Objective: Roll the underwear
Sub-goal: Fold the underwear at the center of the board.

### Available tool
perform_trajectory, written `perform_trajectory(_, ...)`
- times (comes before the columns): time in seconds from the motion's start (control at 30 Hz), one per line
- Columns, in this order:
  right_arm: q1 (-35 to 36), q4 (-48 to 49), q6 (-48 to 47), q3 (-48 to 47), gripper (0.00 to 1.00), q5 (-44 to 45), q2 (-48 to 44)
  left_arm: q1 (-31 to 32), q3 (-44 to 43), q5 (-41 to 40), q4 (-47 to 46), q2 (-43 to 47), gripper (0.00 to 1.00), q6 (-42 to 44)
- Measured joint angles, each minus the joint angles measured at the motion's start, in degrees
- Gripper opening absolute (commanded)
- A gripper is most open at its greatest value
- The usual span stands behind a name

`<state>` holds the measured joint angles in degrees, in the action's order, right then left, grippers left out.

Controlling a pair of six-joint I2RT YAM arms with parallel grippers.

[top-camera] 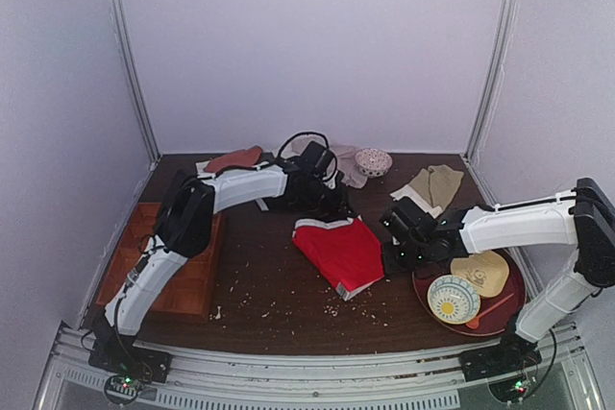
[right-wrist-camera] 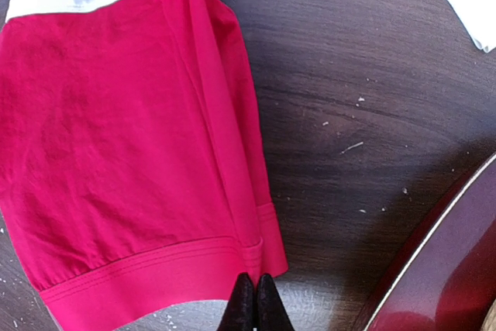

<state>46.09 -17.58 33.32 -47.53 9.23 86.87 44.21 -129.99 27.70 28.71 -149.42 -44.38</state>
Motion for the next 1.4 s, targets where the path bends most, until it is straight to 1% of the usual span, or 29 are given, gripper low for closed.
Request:
perform_trajectory(0.27,-0.7,-0.4,0.1,1.0,0.00,0.0,0.0,0.0,0.0,0.0,-2.3,-0.3,0.07,-1.0)
perform_trajectory(0.4,-0.8,-0.3,0.0,1.0,0.00,0.0,0.0,0.0,0.0,0.1,-3.0,-0.5,0.21,-1.1)
perform_trajectory(0.47,-0.8,-0.3,0.0,1.0,0.00,0.0,0.0,0.0,0.0,0.0,-3.1,-0.6,0.29,-1.1)
perform_trajectory(0.53,-0.8,-0.3,0.1,1.0,0.04,0.0,0.0,-0.2,0.0,0.1,-3.2,-0.6,0.33,-1.0)
perform_trajectory(0.6,-0.8,-0.3,0.1,1.0,0.05,0.0,0.0,-0.3,0.0,0.0,-3.3,-0.6,0.35,-0.8)
perform_trajectory(0.63,-0.8,-0.3,0.1,1.0,0.05,0.0,0.0,-0.3,0.0,0.0,-3.2,-0.6,0.38,-0.7)
perform_trajectory(0.7,-0.8,-0.2,0.1,1.0,0.11,0.0,0.0,-0.5,0.0,0.0,-3.1,-0.5,0.41,-0.1)
perform_trajectory(0.77,-0.8,-0.2,0.1,1.0,0.14,0.0,0.0,-0.7,0.0,0.0,-2.6,-0.1,0.41,0.6)
perform_trajectory(0.83,-0.8,-0.3,0.1,1.0,0.21,0.0,0.0,-0.8,0.9,-0.2,-1.6,1.3,0.41,1.6)
perform_trajectory(0.93,-1.0,-0.4,0.0,1.0,0.27,0.2,0.0,-1.0,6.0,-0.4,-0.6,6.8,0.41,3.3)
perform_trajectory(1.13,-1.4,-1.1,0.0,0.9,0.30,0.5,-1.8,-1.0,20.0,-0.6,-0.2,20.6,0.38,5.5)
perform_trajectory(1.2,-1.5,-1.6,-0.1,0.7,0.32,0.8,-3.0,-0.6,24.2,-0.6,-0.2,24.1,0.37,6.1)
perform_trajectory(1.3,-1.7,-2.2,-0.2,-0.2,0.33,0.9,-4.3,0.2,28.7,-0.7,-0.2,26.8,0.34,6.8)
perform_trajectory(1.4,-1.7,-2.8,-0.3,-1.1,0.33,1.0,-5.3,1.9,32.6,-0.7,-0.1,27.5,0.32,7.2)
